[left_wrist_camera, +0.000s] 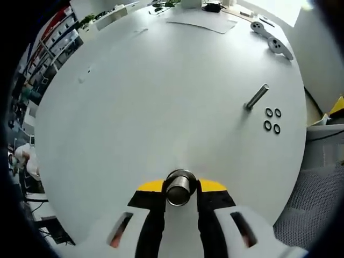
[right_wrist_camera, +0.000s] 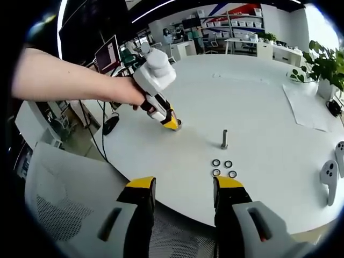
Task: Place the washer onto the threaded stud by aligning its center hole with the stud, sliding it down to the base, and recovering from edge contact or off-axis alignment until the washer reaches the visible bottom stop.
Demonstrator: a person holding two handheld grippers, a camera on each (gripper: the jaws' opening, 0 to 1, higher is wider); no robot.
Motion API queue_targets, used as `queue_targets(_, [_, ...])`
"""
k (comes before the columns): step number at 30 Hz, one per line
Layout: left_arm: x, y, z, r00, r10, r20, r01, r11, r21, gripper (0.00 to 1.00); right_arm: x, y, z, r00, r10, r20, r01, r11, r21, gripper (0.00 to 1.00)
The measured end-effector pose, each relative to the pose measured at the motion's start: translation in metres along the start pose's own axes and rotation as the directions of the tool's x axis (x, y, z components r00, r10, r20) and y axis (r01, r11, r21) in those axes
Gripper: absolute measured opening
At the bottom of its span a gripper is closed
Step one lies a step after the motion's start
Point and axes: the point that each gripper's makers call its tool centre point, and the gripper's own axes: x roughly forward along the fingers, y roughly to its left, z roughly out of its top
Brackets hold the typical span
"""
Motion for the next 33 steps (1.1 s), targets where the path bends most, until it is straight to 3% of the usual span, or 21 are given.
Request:
queue_targets(3, [0.0, 0.0, -0.001, 1.0, 0.019, 0.007, -0.019, 1.0, 0.004, 0.25, 0.0, 0.0, 0.0, 1.0, 0.001, -0.002, -0.001, 1.0, -0.001, 0.45])
queue_targets(9, [-0.007, 0.0, -0.001, 0.996, 0.049, 0.072, -0.041, 0.994, -0.099, 0.33, 0.0, -0.001, -0.003, 1.0, 0.003, -0.012, -0.003, 1.0, 0.023, 0.46])
queue_targets(16, [-0.027, -0.001, -0.011, 0.988, 0.096, 0.12, -0.072, 0.98, -0.185, 0.34, 0.002, 0.003, -0.004, 1.0, 0.028, -0.008, -0.028, 0.998, 0.055, 0.46])
queue_targets(27, [-0.07, -0.004, -0.024, 0.955, 0.199, 0.22, -0.131, 0.948, -0.291, 0.35, 0.001, 0.009, 0.001, 0.999, 0.05, 0.007, -0.05, 0.997, 0.052, 0.46])
queue_targets(33, [-0.099, -0.01, -0.021, 0.918, 0.228, 0.324, -0.089, 0.916, -0.392, 0.35, 0.002, 0.013, -0.002, 0.998, 0.058, -0.007, -0.057, 0.998, 0.025, 0.46])
